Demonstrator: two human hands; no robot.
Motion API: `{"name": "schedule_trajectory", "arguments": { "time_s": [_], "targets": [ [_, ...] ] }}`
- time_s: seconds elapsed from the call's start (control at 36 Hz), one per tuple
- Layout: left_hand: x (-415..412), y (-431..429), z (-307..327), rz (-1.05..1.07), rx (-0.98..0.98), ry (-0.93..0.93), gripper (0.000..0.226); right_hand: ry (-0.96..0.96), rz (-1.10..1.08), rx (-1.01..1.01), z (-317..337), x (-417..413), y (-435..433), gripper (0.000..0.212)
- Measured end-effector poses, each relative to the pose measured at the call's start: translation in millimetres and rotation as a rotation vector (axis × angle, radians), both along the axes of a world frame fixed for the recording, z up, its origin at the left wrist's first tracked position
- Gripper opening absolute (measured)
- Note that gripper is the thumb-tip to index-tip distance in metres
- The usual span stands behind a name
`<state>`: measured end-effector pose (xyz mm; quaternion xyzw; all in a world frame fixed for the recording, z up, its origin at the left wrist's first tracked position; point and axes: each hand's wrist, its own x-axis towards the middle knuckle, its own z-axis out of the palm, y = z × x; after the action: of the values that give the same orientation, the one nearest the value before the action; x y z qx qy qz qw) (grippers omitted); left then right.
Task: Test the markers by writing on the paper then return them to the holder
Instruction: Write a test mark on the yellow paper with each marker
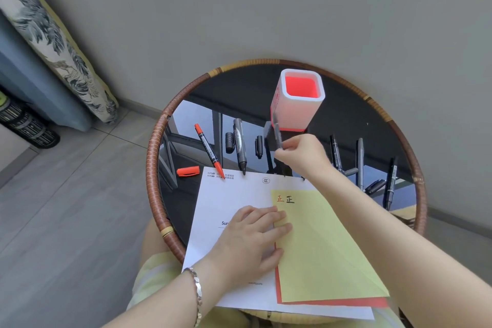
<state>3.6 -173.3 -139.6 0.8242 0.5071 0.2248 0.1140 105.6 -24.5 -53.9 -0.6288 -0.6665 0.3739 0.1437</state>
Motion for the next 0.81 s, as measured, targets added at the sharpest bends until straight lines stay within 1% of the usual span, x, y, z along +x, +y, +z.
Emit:
{"name": "schedule_trajectory", "arguments": {
  "time_s": [0.08, 0.14, 0.19, 0.25, 0.31, 0.44, 0.56, 0.64, 0.81],
  "targets": [
    [5, -1, -1, 0.034, 0.045, -0.008, 0.036, 0.177, -0.037, 0.037, 10, 23, -15, 0.015],
    [11, -1, -1, 0.071, 0.074, -0.005, 0.034, 0.263, -0.074, 0.120, 18, 38, -27, 0.023],
    [16, 0, 0, 0.110, 0.106, 0.011, 0.032, 0.361, -0.117, 0.165, 21, 54, -37, 0.017],
    [20, 1, -1, 0.131, 0.136, 0.021, 0.031, 0.458, -0.194, 0.162, 20, 67, -46, 0.012],
    [21, 0, -3, 0.129, 0.157, 0.026, 0.032, 0.511, -0.236, 0.151, 15, 76, -55, 0.011],
    [21, 0, -7, 0.114, 0.180, 0.051, 0.034, 0.505, -0.215, 0.112, -8, 84, -72, 0.011],
    [20, 0, -8, 0.110, 0.153, 0.059, 0.035, 0.543, -0.320, 0.105, -21, 78, -77, 0.009],
    [20, -1, -7, 0.108, 0.134, 0.056, 0.036, 0.529, -0.401, 0.154, -29, 70, -75, 0.017],
    [20, 0, -6, 0.108, 0.123, 0.056, 0.036, 0.460, -0.490, 0.243, -46, 57, -68, 0.036]
  ]
}}
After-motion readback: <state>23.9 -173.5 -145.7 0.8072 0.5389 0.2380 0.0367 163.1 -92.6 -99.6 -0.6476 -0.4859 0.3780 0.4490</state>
